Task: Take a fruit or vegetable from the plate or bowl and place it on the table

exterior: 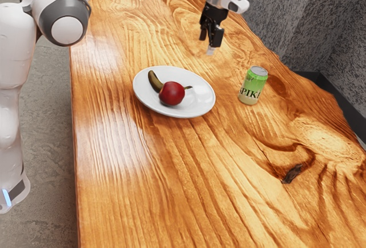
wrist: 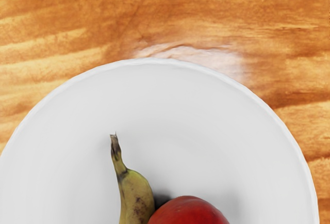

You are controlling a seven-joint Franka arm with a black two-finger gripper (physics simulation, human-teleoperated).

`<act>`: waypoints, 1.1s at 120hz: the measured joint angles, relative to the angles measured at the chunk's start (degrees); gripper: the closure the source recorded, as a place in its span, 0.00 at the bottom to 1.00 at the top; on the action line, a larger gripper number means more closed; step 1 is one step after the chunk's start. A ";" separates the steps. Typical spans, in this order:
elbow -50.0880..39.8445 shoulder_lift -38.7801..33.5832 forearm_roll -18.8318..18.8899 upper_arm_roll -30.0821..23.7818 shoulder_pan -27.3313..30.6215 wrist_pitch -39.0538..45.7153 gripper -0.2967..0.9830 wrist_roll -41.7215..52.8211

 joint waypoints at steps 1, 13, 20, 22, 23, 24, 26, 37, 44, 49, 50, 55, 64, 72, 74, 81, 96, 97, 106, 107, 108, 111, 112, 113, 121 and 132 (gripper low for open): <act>0.00 0.00 0.00 0.00 0.00 0.11 0.23 0.09; 0.01 -0.04 0.00 -0.01 0.03 1.20 0.23 1.07; 0.01 -0.09 -0.02 -0.02 0.02 1.64 0.23 1.49; 0.00 -0.13 -0.03 0.00 0.02 1.74 0.23 1.60; 0.00 -0.15 -0.04 0.00 0.03 1.79 0.23 1.65; 0.00 -0.17 -0.02 0.00 0.04 1.85 0.23 1.70; 0.00 -0.19 0.01 0.00 0.05 1.97 0.23 1.81; 0.64 -1.02 0.40 -0.26 -0.04 2.45 0.23 2.35; 0.81 -1.29 0.70 -0.24 -0.14 2.64 0.23 2.63; 0.81 -1.34 0.84 -0.16 -0.13 2.73 0.23 2.81; 0.77 -1.35 0.86 -0.14 -0.13 2.74 0.23 2.85; 0.41 -1.38 0.94 -0.04 -0.06 2.65 0.23 3.03; -0.93 -1.51 1.07 0.01 -0.01 1.85 0.23 3.49; -2.35 -1.58 1.31 -0.09 -0.05 0.99 0.23 4.87; -2.83 -1.59 1.39 -0.10 -0.05 0.72 0.23 5.46; -4.57 -2.14 1.75 -0.12 -0.09 -0.39 0.23 7.88; -12.16 -7.37 3.78 -0.10 -0.08 -1.94 0.23 13.03; -12.72 -7.67 3.94 -0.10 -0.08 -1.96 0.23 13.34; -16.70 -9.73 5.24 -0.09 -0.05 -1.30 0.23 16.11; -17.03 -9.81 5.35 -0.09 -0.05 -1.13 0.23 16.43; -17.37 -9.88 5.45 -0.09 -0.06 -0.94 0.23 16.74; -18.17 -10.02 5.73 -0.06 -0.11 -0.32 0.23 17.67; -18.38 -10.03 5.81 -0.05 -0.13 -0.11 0.23 17.97; -18.66 -10.04 5.92 -0.04 -0.16 0.12 0.23 18.27; -20.62 -10.12 6.89 -0.04 -0.32 2.09 0.23 20.59; -22.42 -10.10 8.00 0.67 -0.88 4.70 0.23 23.69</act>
